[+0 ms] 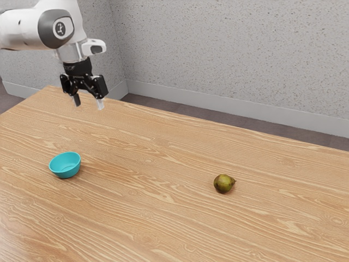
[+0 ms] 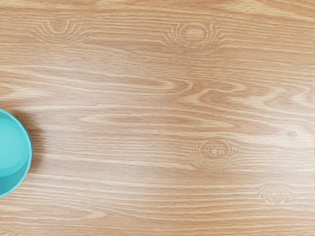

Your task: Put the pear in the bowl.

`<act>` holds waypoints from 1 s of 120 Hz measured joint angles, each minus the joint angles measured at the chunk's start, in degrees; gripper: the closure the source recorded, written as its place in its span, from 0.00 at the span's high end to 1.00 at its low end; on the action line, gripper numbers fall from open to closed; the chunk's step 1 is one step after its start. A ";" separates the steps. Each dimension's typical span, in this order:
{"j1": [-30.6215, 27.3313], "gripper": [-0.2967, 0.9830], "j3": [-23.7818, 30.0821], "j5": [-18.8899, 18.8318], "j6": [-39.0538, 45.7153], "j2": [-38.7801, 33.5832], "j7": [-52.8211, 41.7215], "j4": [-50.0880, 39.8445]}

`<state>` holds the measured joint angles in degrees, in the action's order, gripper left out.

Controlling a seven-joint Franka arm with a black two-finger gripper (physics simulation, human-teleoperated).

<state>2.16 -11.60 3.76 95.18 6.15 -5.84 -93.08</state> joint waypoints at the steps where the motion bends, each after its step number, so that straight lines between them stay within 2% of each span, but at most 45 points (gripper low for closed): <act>1: 0.06 0.75 0.00 0.00 0.16 0.03 -0.03 0.00; 24: 1.25 0.75 -0.02 -0.05 2.45 1.29 -0.82 0.19; 36: 7.19 0.75 0.45 -0.06 4.29 4.66 -0.78 1.44; 49: 12.84 0.75 1.56 -1.26 6.17 11.30 -0.61 6.78; 70: 18.09 0.75 3.23 -2.91 9.22 20.52 0.19 11.71; 91: 24.02 0.75 3.66 -3.20 14.48 24.64 2.01 12.59; 120: 24.99 0.75 6.27 -3.20 18.49 33.18 4.89 19.90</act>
<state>27.15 -5.33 0.56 113.68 39.33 -0.94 -73.18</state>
